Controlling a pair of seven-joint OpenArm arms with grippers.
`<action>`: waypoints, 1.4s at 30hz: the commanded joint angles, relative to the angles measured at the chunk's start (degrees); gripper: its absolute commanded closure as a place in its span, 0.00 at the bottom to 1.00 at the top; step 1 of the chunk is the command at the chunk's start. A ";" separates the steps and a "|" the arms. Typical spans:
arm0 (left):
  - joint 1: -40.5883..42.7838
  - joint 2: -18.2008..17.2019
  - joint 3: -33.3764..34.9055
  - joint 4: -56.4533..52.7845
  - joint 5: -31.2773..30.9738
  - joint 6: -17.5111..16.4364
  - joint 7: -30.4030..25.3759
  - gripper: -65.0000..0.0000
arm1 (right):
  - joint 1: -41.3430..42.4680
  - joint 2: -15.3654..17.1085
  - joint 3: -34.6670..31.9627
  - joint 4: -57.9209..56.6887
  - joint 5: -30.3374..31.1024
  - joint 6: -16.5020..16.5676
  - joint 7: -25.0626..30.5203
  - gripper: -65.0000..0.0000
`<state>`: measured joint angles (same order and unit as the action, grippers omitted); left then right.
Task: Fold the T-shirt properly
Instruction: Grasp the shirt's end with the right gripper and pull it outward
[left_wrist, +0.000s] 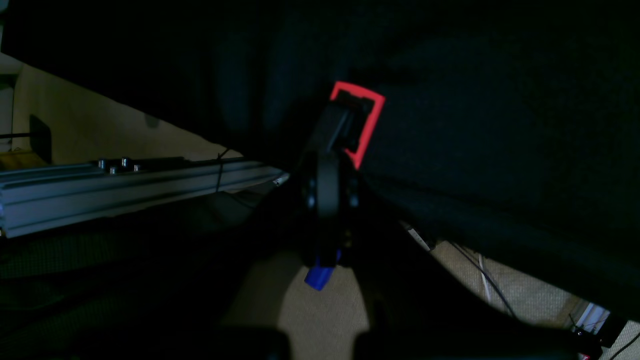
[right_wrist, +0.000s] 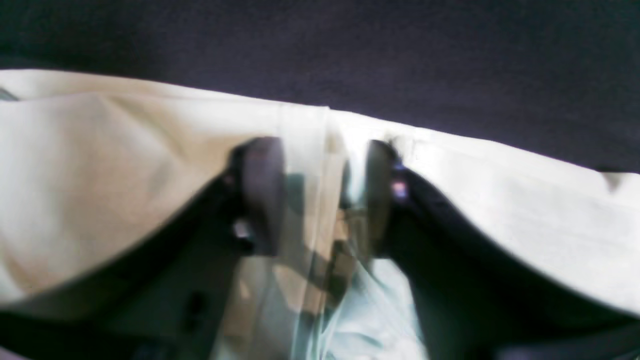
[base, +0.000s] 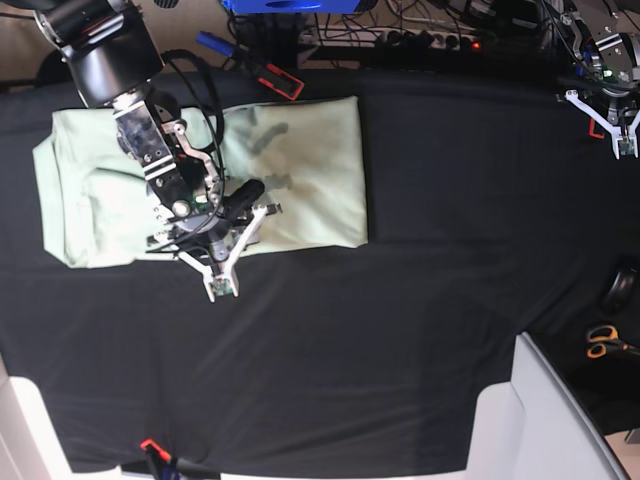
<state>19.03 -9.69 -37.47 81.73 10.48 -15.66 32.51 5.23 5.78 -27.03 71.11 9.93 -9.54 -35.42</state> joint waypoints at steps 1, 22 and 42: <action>-0.08 -0.90 -0.28 0.86 0.20 0.58 -0.64 1.00 | 1.14 -0.11 0.43 0.93 -0.31 0.00 1.09 0.75; -0.35 -0.81 -0.28 0.77 0.20 0.58 -0.64 1.00 | 0.79 -0.11 5.71 1.37 -0.22 -0.26 0.74 1.00; -0.17 2.18 5.78 1.39 -0.41 0.41 -0.20 1.00 | -8.62 0.33 26.81 21.15 -0.48 -0.26 0.65 0.99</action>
<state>18.63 -6.81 -31.31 81.91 9.98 -15.64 33.10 -3.73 6.28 0.19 91.57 9.17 -10.37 -35.31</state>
